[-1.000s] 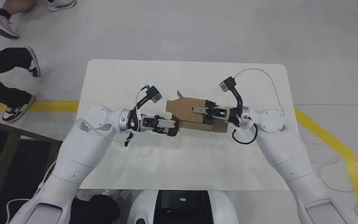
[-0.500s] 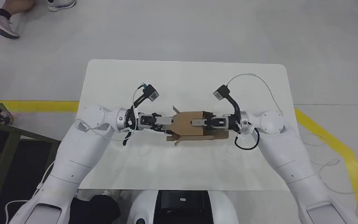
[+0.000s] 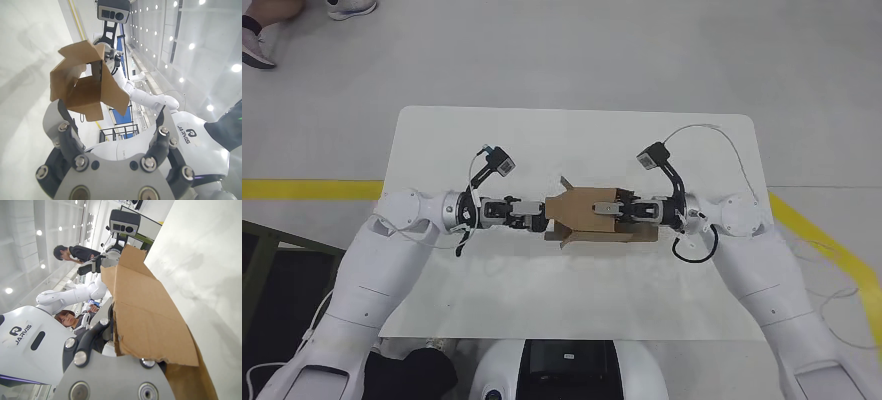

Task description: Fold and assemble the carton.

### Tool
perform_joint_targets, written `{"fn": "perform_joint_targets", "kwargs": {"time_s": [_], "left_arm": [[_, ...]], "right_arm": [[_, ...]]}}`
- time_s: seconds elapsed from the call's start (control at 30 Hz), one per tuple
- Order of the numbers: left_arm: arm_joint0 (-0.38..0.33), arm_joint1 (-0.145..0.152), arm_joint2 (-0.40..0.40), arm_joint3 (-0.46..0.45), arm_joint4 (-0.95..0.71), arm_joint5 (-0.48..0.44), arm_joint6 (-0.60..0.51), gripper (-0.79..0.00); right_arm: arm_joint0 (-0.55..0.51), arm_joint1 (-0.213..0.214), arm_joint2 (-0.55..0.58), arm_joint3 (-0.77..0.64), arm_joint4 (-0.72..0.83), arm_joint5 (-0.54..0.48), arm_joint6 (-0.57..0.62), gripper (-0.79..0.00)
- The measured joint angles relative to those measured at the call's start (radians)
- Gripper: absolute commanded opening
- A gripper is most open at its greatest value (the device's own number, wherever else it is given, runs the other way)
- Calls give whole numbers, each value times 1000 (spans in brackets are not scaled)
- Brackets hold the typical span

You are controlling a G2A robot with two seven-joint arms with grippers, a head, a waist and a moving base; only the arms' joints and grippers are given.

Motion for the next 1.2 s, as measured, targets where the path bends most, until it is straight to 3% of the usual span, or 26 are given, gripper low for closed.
{"fn": "perform_joint_targets", "kwargs": {"time_s": [0.37, 0.63, 1.03, 1.2], "left_arm": [[37, 12, -39, -11, 84, -42, 68, 0], [70, 10, -45, 4, 110, -274, 101, 0], [72, 10, -47, 3, 111, -277, 103, 0], [92, 11, -66, -29, 182, -328, 211, 0]], "right_arm": [[-42, 13, 73, -51, 25, 2, -94, -785], [-40, 19, 86, -66, 19, 73, -81, -785], [-35, 21, 86, -66, 2, 94, -83, -785], [-35, 21, 86, -66, 2, 94, -83, -785]]}}
